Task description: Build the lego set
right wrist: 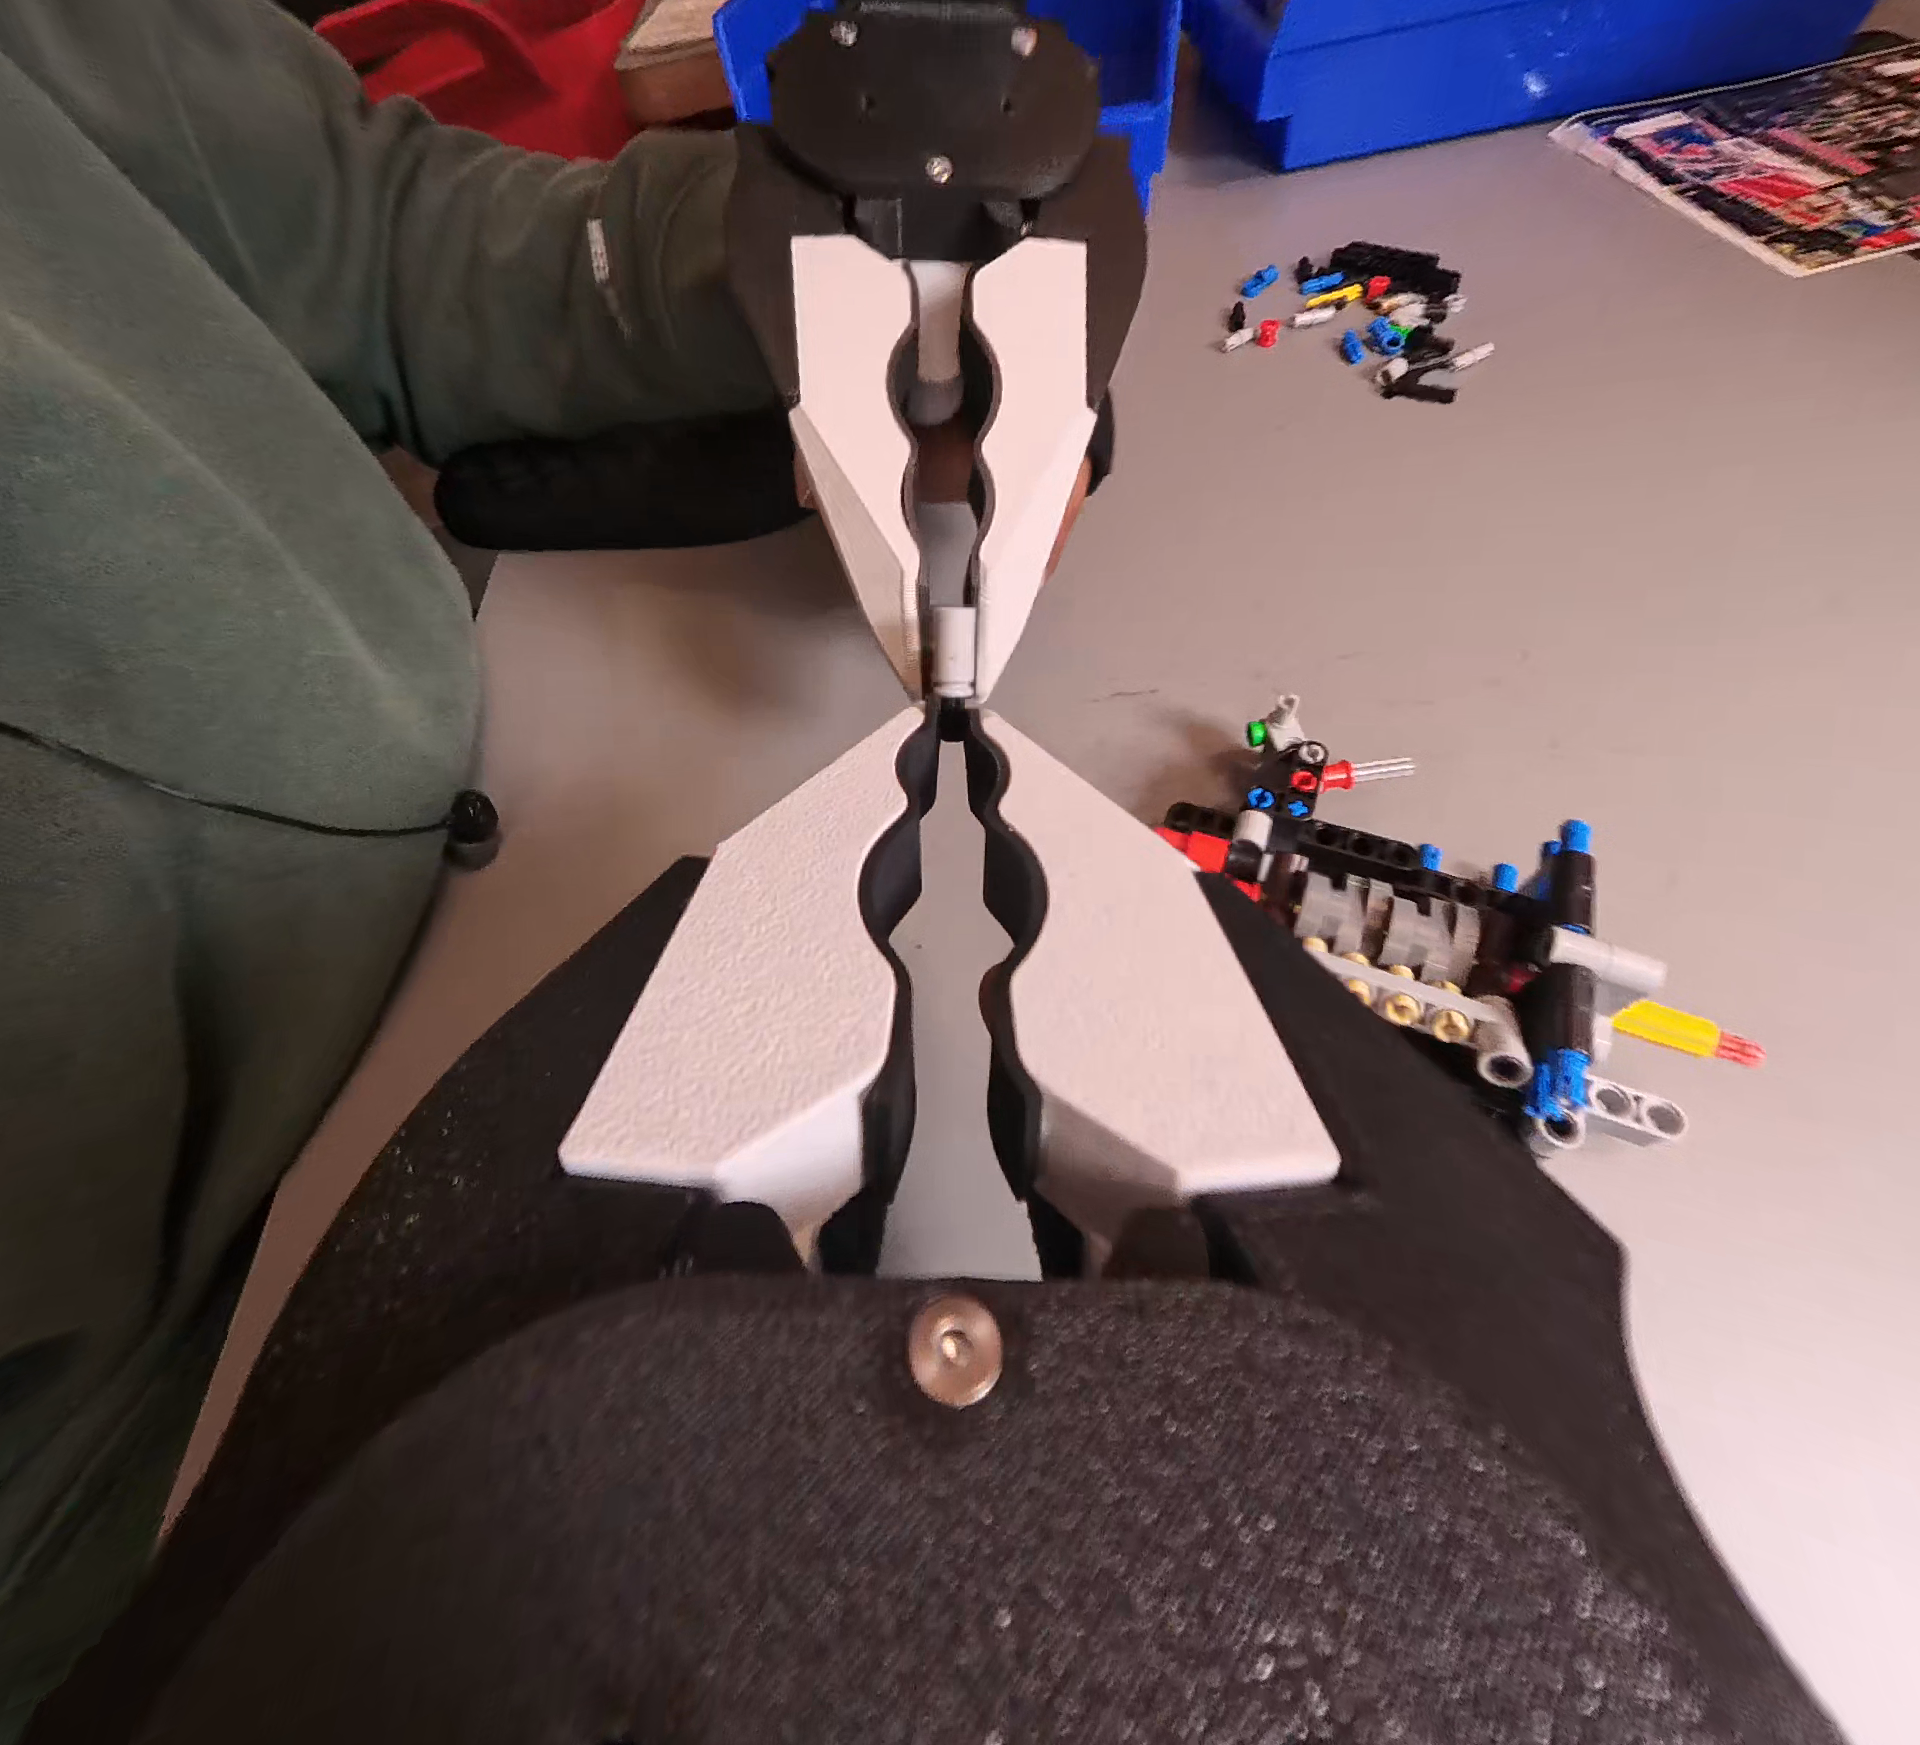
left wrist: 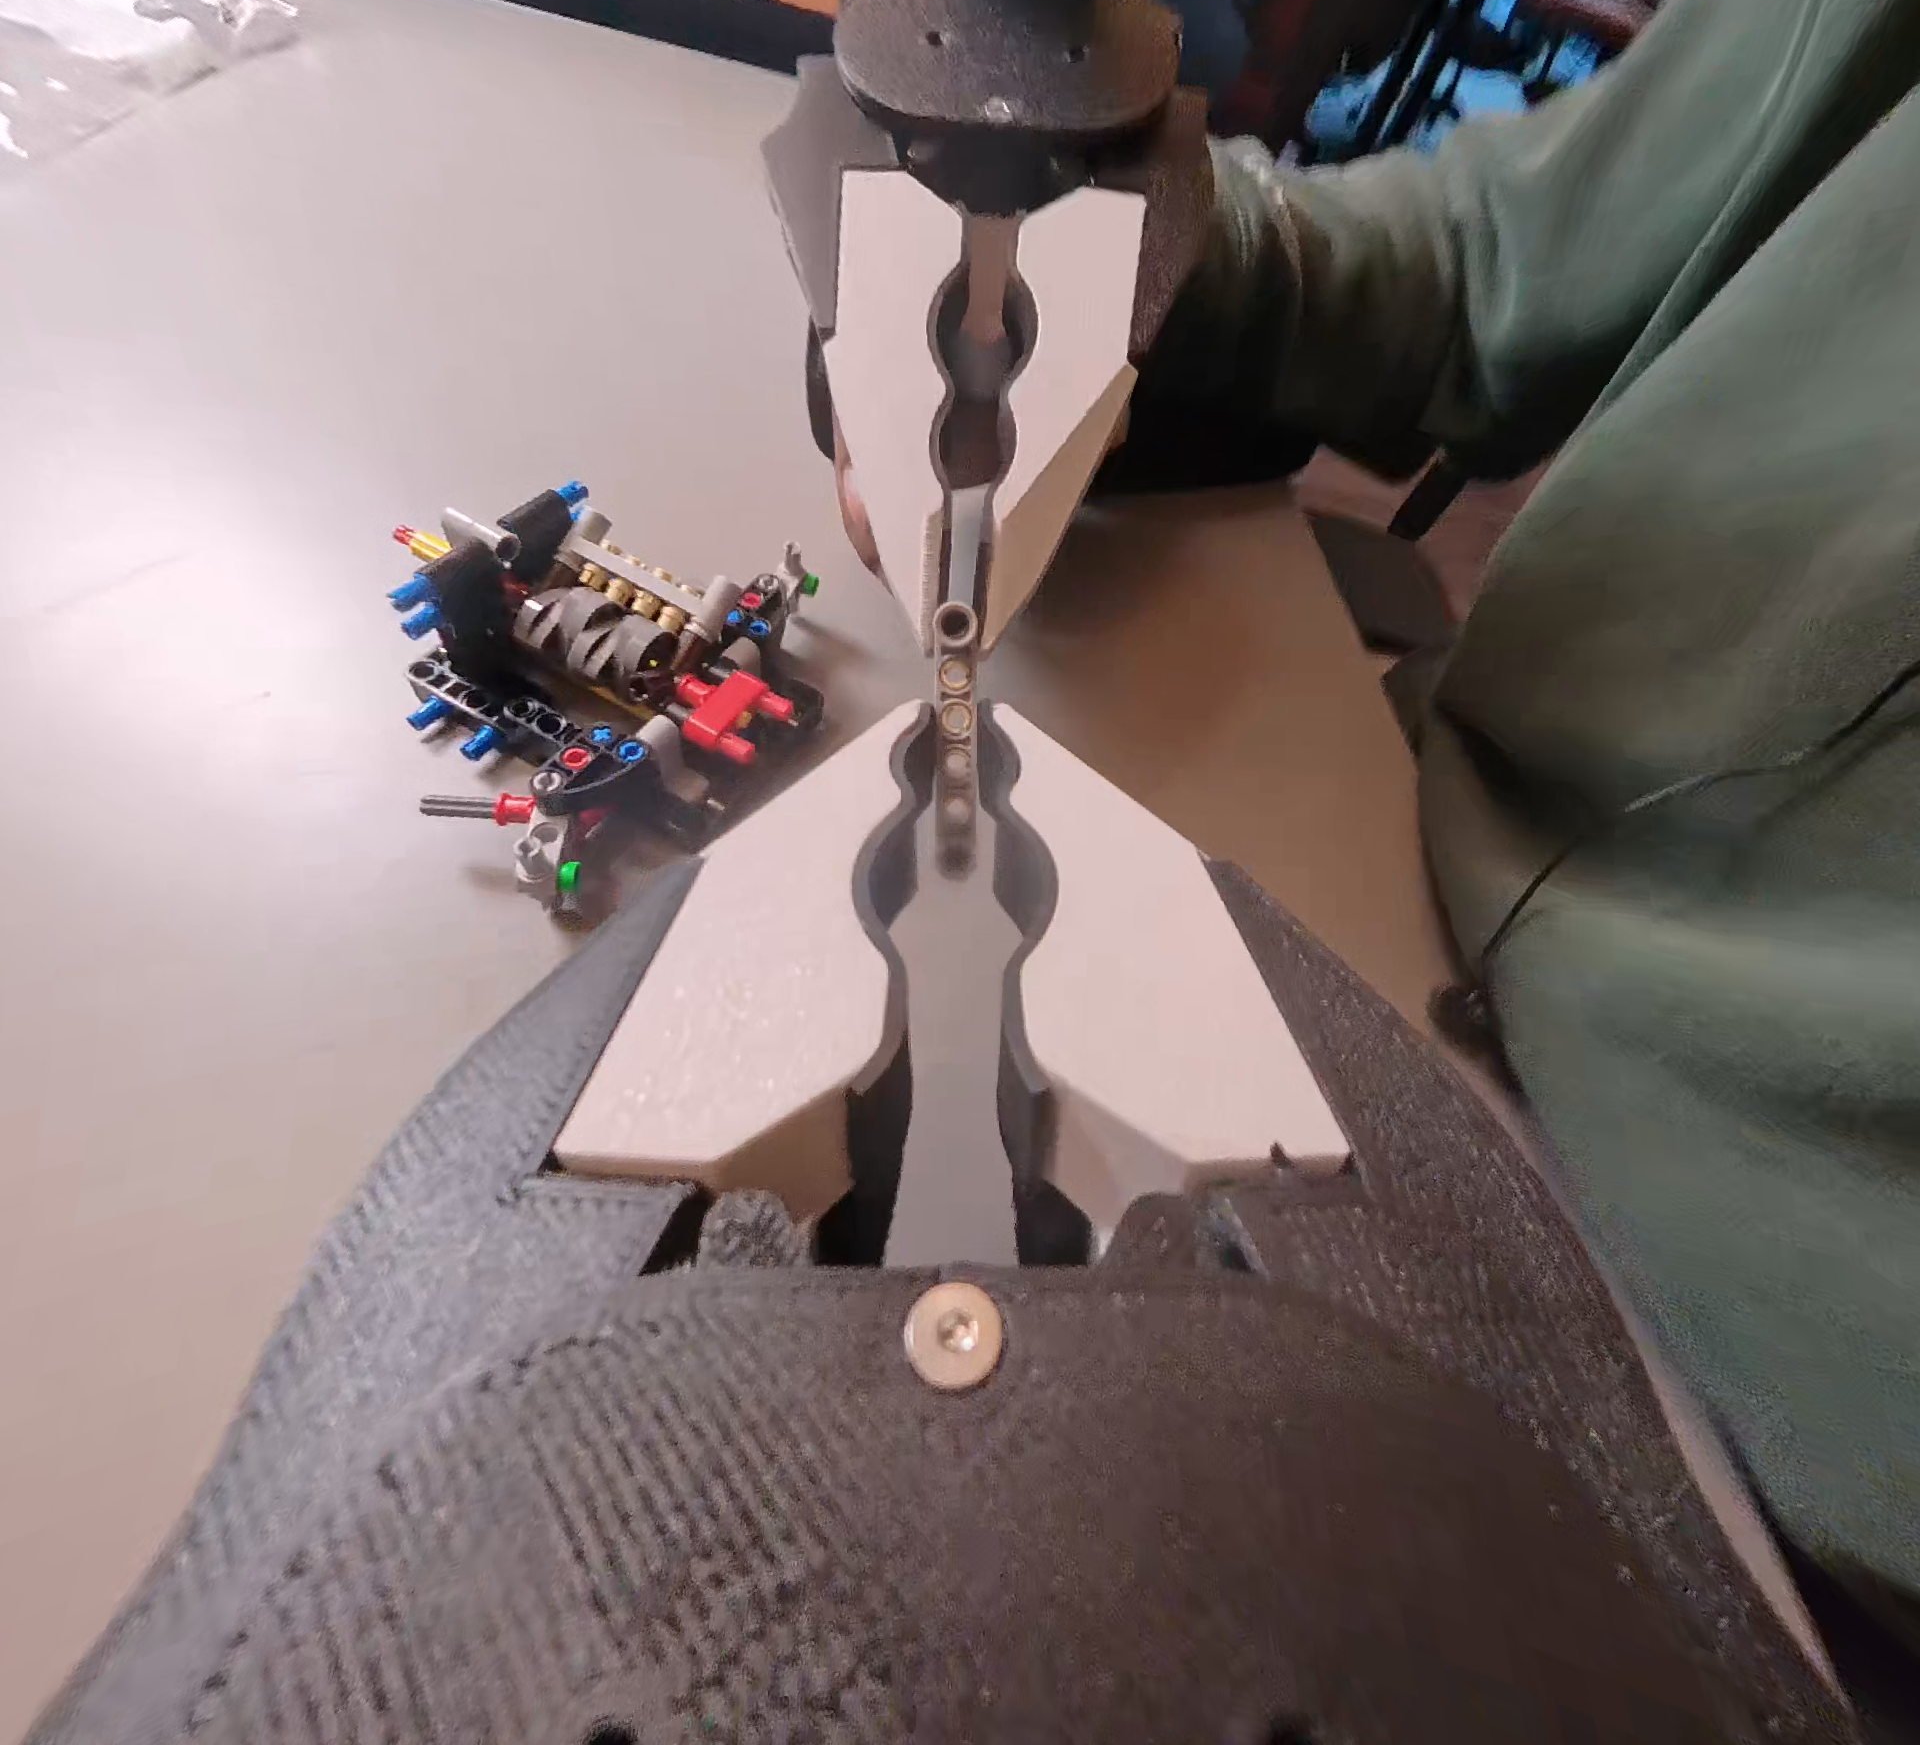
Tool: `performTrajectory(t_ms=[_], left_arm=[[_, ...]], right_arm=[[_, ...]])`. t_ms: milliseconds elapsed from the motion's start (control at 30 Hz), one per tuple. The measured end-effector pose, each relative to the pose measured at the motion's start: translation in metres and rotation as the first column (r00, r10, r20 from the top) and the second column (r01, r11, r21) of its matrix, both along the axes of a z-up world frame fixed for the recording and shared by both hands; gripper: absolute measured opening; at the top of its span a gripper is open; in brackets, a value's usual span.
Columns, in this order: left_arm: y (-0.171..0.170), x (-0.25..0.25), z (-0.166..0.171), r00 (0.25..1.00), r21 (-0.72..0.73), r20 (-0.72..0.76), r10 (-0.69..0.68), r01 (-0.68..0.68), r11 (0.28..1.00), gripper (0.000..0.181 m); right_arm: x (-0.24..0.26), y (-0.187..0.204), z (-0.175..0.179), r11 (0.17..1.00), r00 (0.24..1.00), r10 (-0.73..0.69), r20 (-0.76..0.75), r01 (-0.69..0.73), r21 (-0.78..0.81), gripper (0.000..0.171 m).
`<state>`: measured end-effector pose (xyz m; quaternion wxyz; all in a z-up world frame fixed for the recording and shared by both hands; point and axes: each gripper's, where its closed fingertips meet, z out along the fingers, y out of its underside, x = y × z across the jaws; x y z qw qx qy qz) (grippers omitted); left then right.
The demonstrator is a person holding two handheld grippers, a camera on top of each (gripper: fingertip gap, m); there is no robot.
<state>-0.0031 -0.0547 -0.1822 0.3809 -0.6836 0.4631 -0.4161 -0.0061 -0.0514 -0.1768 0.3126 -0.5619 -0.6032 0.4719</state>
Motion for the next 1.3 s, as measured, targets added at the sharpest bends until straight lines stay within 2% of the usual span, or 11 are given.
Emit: performTrajectory(t_ms=[133, 200, 267, 367, 533, 867, 967, 1133, 1300], left_arm=[[0.014, -0.001, 0.014, 0.979, -0.245, 0.169, 0.115, -0.071, 0.967, 0.006], [0.021, -0.003, 0.021, 0.945, -0.399, 0.266, 0.192, -0.073, 0.914, 0.006], [0.028, -0.006, 0.027, 0.900, -0.524, 0.347, 0.264, -0.048, 0.851, 0.006], [0.033, -0.008, 0.029, 0.858, -0.629, 0.392, 0.331, -0.012, 0.778, 0.005], [0.031, -0.001, 0.027, 0.851, -0.681, 0.402, 0.338, 0.031, 0.732, 0.005], [0.031, 0.000, 0.027, 0.833, -0.712, 0.424, 0.355, 0.065, 0.699, 0.005], [0.030, 0.001, 0.032, 0.821, -0.697, 0.452, 0.349, 0.082, 0.712, 0.005], [0.024, 0.003, 0.028, 0.861, -0.631, 0.411, 0.299, 0.032, 0.775, 0.006], [0.027, 0.002, 0.021, 0.876, -0.637, 0.386, 0.290, 0.026, 0.770, 0.006]], right_arm=[[0.001, 0.018, 0.014, 0.995, 0.991, -0.098, -0.086, 0.097, -0.011, 0.005], [0.002, 0.026, 0.018, 0.987, 0.984, -0.135, -0.118, 0.144, 0.070, 0.015], [0.002, 0.030, 0.018, 0.964, 0.979, -0.153, -0.135, 0.178, 0.198, 0.017], [0.000, 0.035, 0.023, 0.902, 0.966, -0.184, -0.182, 0.239, 0.358, 0.017], [-0.001, 0.042, 0.028, 0.840, 0.951, -0.212, -0.227, 0.296, 0.455, 0.010], [-0.002, 0.039, 0.027, 0.825, 0.952, -0.201, -0.231, 0.292, 0.485, 0.002], [-0.001, 0.038, 0.032, 0.821, 0.945, -0.199, -0.260, 0.305, 0.482, 0.003], [0.001, 0.032, 0.029, 0.853, 0.953, -0.172, -0.249, 0.271, 0.447, 0.002], [0.000, 0.034, 0.021, 0.897, 0.960, -0.167, -0.225, 0.243, 0.369, 0.002]])
